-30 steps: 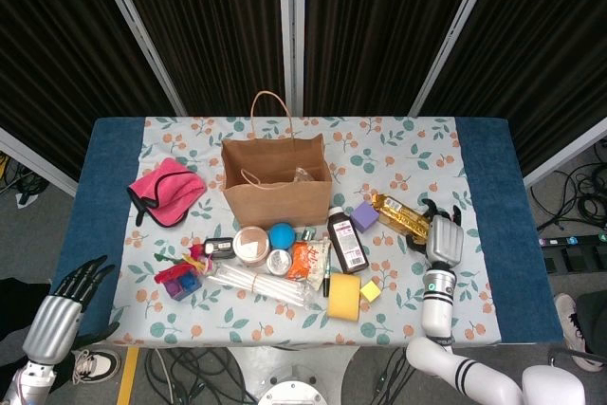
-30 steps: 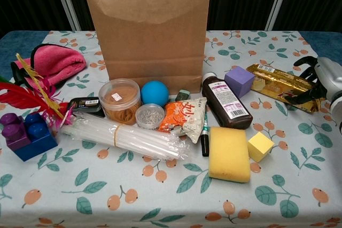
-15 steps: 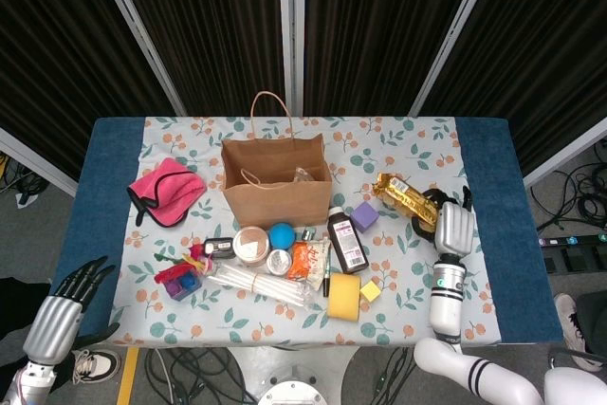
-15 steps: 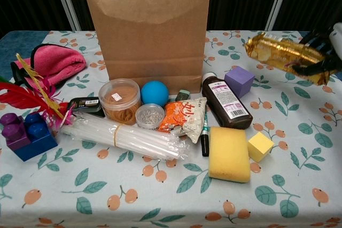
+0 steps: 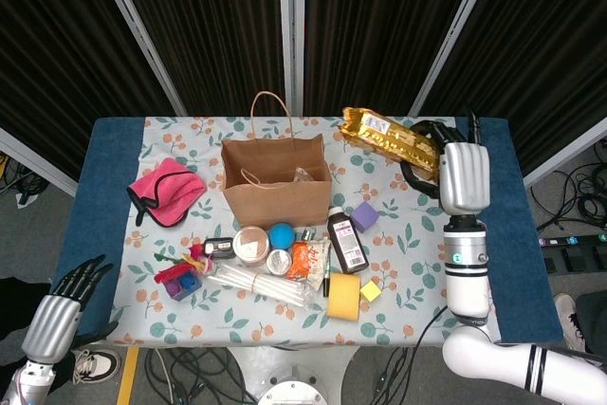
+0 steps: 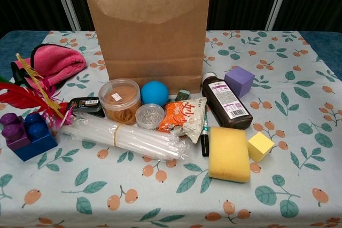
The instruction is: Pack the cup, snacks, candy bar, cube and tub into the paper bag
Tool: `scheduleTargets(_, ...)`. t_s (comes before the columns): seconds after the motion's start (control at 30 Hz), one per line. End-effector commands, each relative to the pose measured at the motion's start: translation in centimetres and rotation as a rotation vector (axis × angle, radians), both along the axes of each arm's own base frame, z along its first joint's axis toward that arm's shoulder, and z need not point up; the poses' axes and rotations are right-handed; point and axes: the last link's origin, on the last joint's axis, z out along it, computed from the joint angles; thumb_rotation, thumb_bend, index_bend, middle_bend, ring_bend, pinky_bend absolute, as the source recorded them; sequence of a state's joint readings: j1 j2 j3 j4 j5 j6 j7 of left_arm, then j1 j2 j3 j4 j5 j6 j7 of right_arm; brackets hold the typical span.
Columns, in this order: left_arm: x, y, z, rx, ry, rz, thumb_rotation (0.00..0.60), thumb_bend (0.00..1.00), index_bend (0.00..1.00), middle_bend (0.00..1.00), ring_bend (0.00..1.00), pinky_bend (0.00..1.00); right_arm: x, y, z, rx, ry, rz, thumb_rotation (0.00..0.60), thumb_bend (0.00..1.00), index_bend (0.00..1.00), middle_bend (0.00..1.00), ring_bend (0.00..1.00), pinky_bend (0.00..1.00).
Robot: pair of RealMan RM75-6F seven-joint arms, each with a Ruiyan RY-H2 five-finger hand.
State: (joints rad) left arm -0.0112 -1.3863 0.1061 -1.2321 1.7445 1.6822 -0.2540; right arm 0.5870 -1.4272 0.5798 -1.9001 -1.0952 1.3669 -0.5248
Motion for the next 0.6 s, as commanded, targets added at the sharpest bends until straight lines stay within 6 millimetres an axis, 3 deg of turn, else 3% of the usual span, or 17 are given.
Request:
scheduleTargets(0.03, 0.0, 0.0, 0.0, 0.001, 0.000, 0.000, 0.600, 0.16, 0.18, 0.18, 0.13, 0.20, 4.8, -0.5, 1.0, 0.019, 0.091, 0.122, 0.600, 0.24, 0.49, 0.54, 0.45, 0.05)
scheduleTargets(0.23, -0.1, 0.1, 0.1, 0.010, 0.002, 0.004, 0.600, 0.16, 0.18, 0.18, 0.13, 0.20, 7.9, -2.2, -1.9, 0.187, 0.175, 0.205, 0.600, 0.24, 0.50, 0.54, 0.45, 0.08)
scheduleTargets(0.6, -0.1, 0.3, 0.3, 0.017, -0.029, 0.023, 0.600, 0.16, 0.18, 0.18, 0.13, 0.20, 10.3, -5.9, -4.9, 0.271, 0.257, 0.232, 0.600, 0.23, 0.50, 0.54, 0.45, 0.08)
